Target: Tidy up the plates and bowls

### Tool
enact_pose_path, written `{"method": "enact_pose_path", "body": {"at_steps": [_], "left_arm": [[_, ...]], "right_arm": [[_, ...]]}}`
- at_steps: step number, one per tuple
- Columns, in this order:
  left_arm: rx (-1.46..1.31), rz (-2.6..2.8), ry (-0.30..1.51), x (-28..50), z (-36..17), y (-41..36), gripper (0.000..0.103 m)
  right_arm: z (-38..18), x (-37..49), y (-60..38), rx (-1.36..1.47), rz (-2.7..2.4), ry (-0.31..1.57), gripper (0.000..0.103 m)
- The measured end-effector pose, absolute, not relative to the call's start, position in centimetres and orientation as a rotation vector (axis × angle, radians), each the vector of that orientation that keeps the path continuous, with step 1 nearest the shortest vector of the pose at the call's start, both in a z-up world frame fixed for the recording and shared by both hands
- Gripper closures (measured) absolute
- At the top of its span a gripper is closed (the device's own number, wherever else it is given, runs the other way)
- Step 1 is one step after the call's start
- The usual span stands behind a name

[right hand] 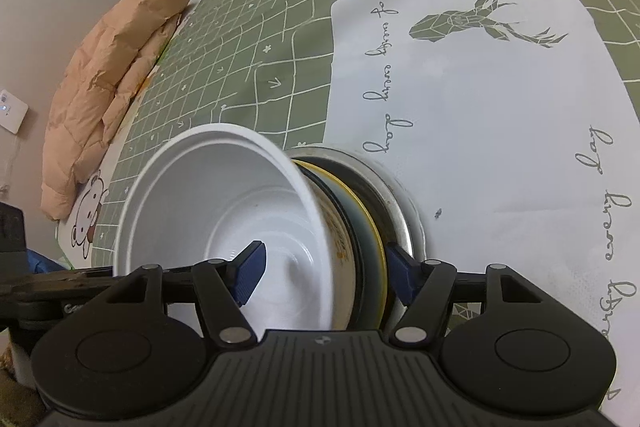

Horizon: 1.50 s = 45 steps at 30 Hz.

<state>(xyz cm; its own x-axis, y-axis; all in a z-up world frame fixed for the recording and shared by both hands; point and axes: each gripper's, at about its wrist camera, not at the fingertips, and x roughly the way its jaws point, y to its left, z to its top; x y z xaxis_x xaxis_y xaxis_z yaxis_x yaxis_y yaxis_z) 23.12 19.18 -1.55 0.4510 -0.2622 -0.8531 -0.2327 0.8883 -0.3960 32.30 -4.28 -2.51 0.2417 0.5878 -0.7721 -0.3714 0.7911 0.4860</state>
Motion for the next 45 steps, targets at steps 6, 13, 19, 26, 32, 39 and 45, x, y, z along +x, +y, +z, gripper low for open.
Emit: {"method": "enact_pose_path", "body": {"at_steps": [6, 13, 19, 26, 32, 39, 45], "left_arm": [[-0.500, -0.018, 1.101, 23.1, -1.1, 19.4, 0.065], [-0.519, -0.015, 1.028, 22.9, 0.8, 20.0, 0.070], [-0.509, -0.044, 0.972, 22.5, 2.9, 19.8, 0.078], [-0.526, 0.016, 0.968, 22.0, 2.0, 21.1, 0.075], [-0.577, -0.018, 0.993, 22.0, 1.2, 21.5, 0.073], [-0.552, 0.003, 1.000, 22.1, 2.0, 21.4, 0.074], [-0.585, -0.048, 0.930, 21.9, 3.8, 21.5, 0.076]], "right_arm": [[-0.7, 30.9, -5.0, 0.143, 0.637, 1.049, 0.037], [1.2, 27.4, -3.9, -0.156, 0.479, 0.752, 0.019], [-0.5, 26.8, -3.2, -0.043, 0.597, 0.823, 0.019], [-1.6, 27.3, -2.7, 0.053, 0.628, 0.892, 0.022], [-1.4, 28.0, -2.2, 0.092, 0.632, 0.906, 0.022], [-1.5, 29.3, -1.9, 0.113, 0.649, 0.912, 0.032], [0.2, 28.9, -2.9, 0.118, 0.664, 0.859, 0.039]]}}
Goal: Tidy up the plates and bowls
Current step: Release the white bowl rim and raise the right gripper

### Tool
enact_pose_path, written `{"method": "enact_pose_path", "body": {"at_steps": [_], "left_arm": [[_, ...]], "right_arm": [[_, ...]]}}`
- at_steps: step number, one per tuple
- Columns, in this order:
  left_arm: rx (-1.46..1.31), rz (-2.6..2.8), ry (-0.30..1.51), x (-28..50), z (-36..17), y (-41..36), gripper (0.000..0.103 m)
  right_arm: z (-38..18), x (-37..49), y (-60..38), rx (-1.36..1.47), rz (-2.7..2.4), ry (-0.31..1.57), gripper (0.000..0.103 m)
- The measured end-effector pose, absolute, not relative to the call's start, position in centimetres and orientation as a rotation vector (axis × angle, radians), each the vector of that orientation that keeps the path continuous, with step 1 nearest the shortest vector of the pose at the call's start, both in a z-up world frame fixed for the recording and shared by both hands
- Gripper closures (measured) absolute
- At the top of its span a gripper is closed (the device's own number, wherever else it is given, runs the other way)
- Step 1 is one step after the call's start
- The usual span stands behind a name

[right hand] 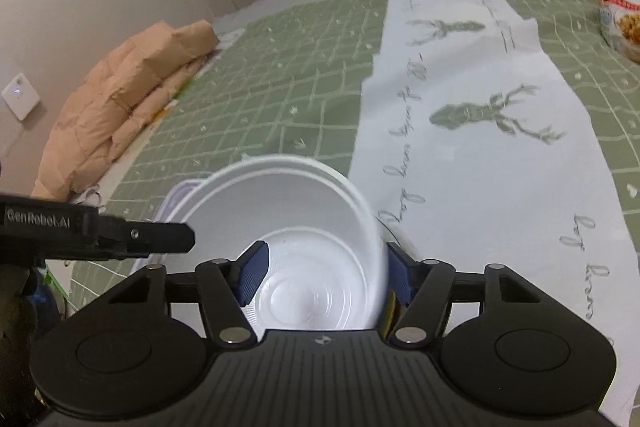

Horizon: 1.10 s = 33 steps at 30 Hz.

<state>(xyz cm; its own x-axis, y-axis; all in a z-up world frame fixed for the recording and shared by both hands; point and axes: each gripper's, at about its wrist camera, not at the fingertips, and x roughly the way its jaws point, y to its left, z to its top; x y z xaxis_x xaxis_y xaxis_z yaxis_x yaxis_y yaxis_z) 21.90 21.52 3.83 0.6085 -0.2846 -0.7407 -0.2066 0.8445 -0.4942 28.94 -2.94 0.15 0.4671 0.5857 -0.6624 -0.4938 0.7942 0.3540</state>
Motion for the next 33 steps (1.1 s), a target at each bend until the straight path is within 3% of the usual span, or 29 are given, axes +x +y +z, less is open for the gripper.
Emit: {"method": "enact_pose_path", "body": {"at_steps": [33], "left_arm": [[-0.536, 0.001, 0.927, 22.0, 3.0, 20.9, 0.077]], "right_arm": [[0.2, 28.6, -2.7, 0.078, 0.640, 0.835, 0.042]]}}
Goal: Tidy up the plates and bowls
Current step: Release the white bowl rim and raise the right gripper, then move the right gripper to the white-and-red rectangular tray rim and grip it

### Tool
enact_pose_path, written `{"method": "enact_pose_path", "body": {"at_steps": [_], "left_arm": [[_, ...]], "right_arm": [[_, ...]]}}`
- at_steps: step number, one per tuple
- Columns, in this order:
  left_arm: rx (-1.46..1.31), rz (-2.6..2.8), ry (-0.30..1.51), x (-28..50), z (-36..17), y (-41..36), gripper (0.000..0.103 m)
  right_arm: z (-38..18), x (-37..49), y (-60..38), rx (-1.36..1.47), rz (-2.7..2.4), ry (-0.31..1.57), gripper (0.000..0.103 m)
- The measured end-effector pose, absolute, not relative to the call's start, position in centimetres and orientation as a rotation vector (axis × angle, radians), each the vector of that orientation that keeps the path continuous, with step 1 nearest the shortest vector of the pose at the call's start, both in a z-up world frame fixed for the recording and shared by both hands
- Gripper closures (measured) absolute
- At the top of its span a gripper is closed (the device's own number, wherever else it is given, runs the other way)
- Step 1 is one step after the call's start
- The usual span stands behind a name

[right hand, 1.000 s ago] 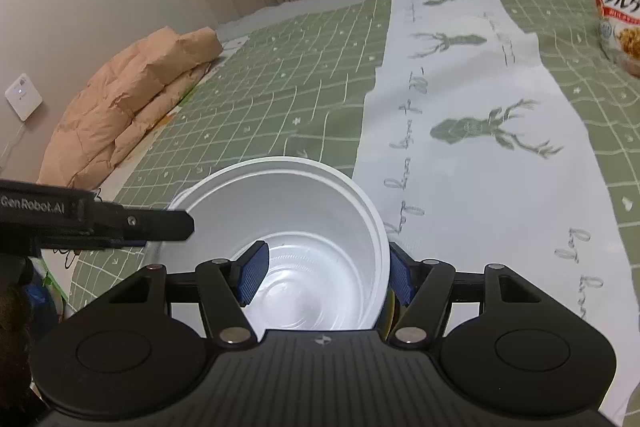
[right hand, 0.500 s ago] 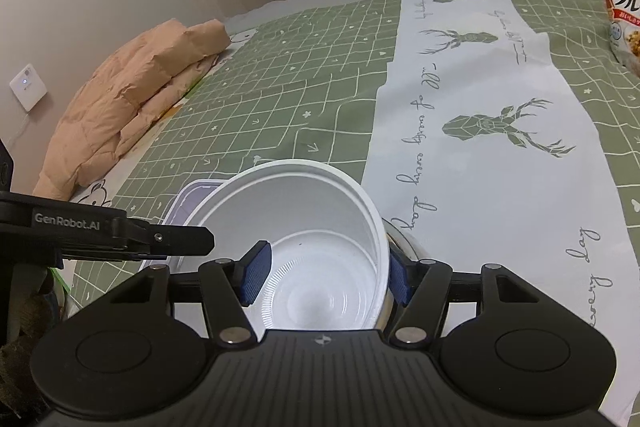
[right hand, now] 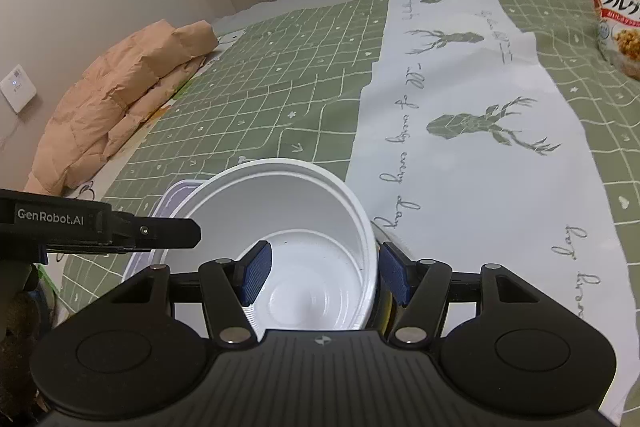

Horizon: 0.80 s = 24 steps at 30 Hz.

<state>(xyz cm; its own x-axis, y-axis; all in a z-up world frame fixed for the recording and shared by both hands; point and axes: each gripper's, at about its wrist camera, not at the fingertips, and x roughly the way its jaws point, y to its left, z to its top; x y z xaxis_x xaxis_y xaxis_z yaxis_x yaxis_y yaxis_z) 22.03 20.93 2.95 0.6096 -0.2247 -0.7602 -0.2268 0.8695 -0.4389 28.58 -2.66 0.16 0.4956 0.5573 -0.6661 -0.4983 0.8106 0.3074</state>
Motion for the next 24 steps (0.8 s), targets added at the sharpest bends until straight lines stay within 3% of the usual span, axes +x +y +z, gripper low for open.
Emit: {"method": "enact_pose_path", "body": {"at_steps": [24], "left_arm": [[-0.559, -0.018, 0.854, 20.4, 4.9, 22.5, 0.078]], "right_arm": [[3.7, 27.4, -2.7, -0.014, 0.597, 0.727, 0.042]]}}
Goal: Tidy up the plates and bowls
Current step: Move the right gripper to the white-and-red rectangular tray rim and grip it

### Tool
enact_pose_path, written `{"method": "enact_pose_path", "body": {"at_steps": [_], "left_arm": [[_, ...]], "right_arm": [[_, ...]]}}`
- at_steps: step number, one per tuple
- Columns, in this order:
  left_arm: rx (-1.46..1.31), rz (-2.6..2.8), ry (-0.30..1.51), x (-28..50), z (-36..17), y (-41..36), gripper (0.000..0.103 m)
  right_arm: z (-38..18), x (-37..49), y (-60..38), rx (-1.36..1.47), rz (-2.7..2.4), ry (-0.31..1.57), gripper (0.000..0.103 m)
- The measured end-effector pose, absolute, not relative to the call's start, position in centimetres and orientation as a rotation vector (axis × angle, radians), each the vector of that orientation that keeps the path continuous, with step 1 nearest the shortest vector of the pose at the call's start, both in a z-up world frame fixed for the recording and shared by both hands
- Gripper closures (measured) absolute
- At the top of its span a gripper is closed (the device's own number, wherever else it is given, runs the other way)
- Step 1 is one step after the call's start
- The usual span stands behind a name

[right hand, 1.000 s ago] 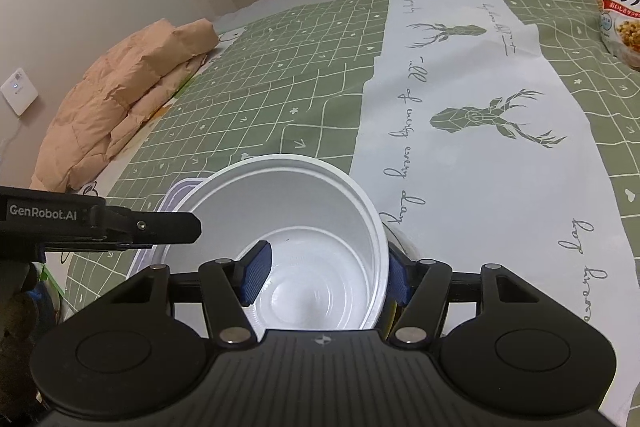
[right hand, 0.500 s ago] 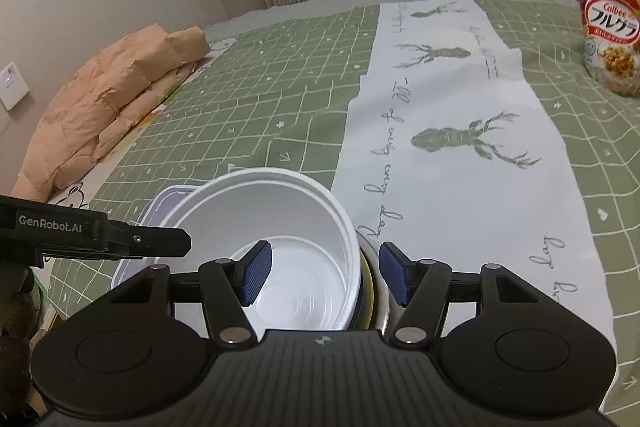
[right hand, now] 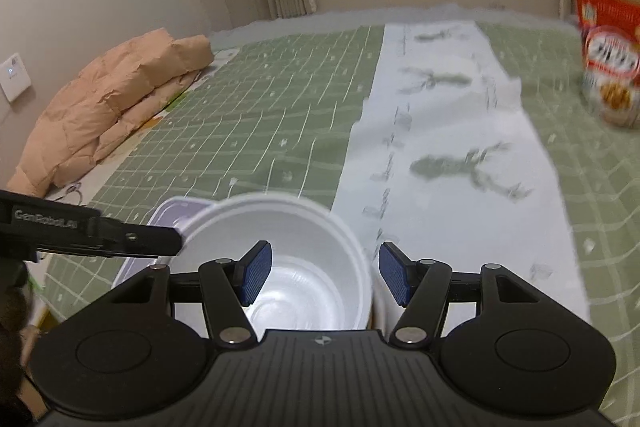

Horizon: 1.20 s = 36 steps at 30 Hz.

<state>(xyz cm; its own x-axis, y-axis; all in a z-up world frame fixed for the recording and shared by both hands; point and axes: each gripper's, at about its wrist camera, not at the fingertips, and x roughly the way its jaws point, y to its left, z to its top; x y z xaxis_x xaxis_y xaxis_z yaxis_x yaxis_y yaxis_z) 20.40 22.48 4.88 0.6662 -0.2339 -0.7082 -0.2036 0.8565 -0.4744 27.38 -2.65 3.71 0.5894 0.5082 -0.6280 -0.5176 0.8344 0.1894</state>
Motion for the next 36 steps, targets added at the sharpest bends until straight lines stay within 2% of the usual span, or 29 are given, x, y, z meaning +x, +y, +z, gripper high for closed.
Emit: {"method": "enact_pose_path", "body": {"at_steps": [7, 11, 17, 21, 25, 36], "left_arm": [[-0.575, 0.186, 0.753, 17.0, 5.1, 29.1, 0.078], [-0.503, 0.315, 0.781, 16.4, 3.0, 31.0, 0.077], [-0.512, 0.314, 0.851, 16.7, -0.9, 32.6, 0.077], [-0.533, 0.297, 0.871, 16.4, -2.9, 33.3, 0.077], [-0.567, 0.260, 0.880, 16.0, -4.4, 33.9, 0.077], [-0.640, 0.225, 0.863, 12.7, -4.8, 35.5, 0.078]], "right_arm": [[7.9, 29.7, 2.0, -0.070, 0.680, 0.784, 0.042], [7.9, 31.0, 8.7, -0.138, 0.728, 0.900, 0.042], [4.3, 33.0, 17.7, -0.264, 0.676, 1.101, 0.037], [1.5, 34.5, 20.3, -0.265, 0.594, 1.241, 0.037], [-0.5, 34.5, 22.0, -0.325, 0.526, 1.257, 0.032], [-3.2, 32.1, 25.3, -0.269, 0.589, 1.344, 0.032]]}}
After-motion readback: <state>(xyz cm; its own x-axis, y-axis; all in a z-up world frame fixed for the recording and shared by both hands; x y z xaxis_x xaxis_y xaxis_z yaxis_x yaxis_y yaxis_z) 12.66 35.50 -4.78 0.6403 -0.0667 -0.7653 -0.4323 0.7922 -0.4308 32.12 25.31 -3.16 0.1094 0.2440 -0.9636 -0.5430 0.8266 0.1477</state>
